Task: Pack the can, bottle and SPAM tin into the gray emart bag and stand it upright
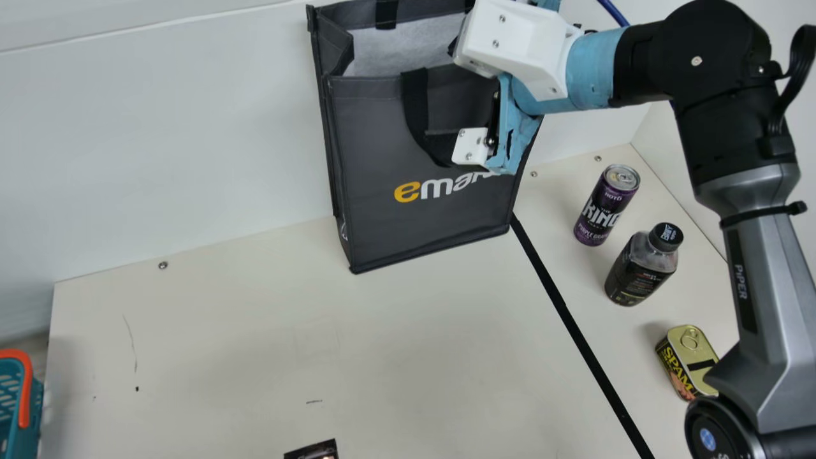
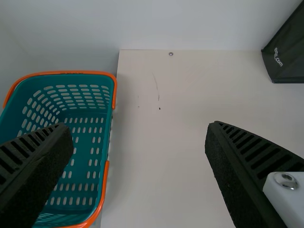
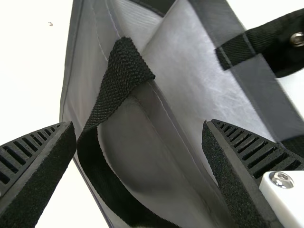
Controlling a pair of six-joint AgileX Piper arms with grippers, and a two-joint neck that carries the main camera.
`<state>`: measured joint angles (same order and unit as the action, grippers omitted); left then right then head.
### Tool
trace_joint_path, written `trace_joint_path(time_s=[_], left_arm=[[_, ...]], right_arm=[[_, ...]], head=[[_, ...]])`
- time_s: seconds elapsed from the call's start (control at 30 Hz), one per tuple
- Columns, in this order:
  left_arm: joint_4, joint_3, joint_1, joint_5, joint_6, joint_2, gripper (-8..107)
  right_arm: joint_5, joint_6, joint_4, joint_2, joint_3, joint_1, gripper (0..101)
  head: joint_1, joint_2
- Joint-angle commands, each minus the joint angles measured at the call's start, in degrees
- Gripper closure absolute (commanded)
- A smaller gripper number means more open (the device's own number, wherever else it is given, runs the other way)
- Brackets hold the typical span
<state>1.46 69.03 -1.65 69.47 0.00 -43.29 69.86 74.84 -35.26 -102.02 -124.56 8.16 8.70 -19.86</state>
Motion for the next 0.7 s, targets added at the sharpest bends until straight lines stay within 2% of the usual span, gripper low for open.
trace_joint_path(time_s=[0.0,0.17,0.63,0.67], left_arm=[[0.0,0.0,0.0,0.0,0.0,0.0,9],[0.0,0.0,0.0,0.0,0.0,0.0,9],[0.0,0.0,0.0,0.0,0.0,0.0,9],[0.0,0.0,0.0,0.0,0.0,0.0,9]], right_arm=[[0.0,0.5,-0.4,-0.2,0.4,-0.1,6],[0.0,1.9,-1.0,-1.0,1.4,-0.2,6],[0.0,4.4,-2.7,-1.8,2.8,-0.5,100],[0.0,4.5,-2.7,-1.8,2.8,-0.5,101]], head=[[1.3,-0.1],[1.3,-0.1],[1.3,-0.1],[1.3,-0.1]])
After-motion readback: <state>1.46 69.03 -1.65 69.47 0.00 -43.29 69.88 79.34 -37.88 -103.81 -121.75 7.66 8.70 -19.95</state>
